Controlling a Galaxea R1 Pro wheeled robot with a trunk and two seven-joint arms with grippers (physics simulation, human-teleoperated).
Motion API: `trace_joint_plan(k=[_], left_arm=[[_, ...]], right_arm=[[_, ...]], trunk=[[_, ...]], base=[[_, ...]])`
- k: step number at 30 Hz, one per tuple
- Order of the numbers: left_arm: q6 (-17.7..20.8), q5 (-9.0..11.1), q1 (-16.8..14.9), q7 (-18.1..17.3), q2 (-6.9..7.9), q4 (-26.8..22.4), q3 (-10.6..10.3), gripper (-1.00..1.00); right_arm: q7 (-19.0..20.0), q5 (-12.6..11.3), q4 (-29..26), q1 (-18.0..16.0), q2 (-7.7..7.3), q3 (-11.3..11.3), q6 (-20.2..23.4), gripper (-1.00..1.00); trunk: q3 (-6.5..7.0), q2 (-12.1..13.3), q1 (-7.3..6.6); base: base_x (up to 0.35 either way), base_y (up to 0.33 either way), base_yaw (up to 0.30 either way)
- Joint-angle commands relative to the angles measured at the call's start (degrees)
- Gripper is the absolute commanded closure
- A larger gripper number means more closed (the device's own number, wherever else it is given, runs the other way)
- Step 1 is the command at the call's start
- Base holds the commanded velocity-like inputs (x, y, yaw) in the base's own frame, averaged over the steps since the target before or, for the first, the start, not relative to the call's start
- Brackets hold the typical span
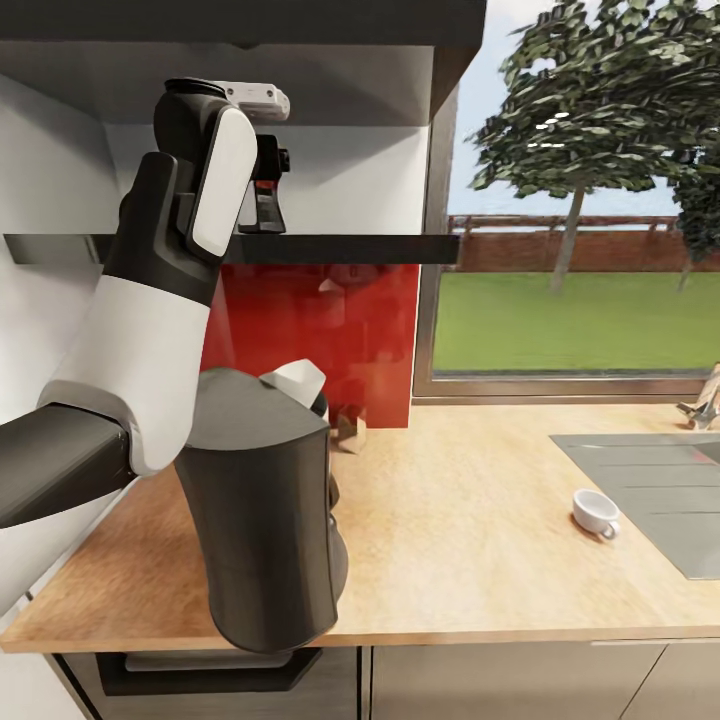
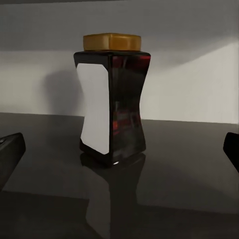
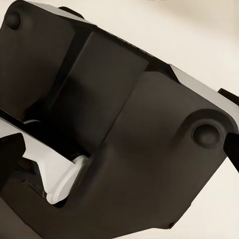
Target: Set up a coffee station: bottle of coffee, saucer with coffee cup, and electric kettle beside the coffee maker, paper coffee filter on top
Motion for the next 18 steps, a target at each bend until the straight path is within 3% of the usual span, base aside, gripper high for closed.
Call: trace_joint_plan(k=[1,18], left_arm=[[0.1,0.6,-0.1,0.6,0.01,0.0,-0.1,-1.0],[0.1,0.6,-0.1,0.6,0.1,0.0,-0.1,-1.0]], right_arm=[[0.2,-0.5,0.1,-0.1,0.01,0.5,-0.3,-1.0],[0.2,-0.5,0.1,0.0,0.01,0.5,-0.3,-1.0]], trunk=[[-0.09,-0.1,0.02],[-0.09,-0.1,0.02]], base=[[0.093,-0.001,0.0],[0.096,0.0,0.0]])
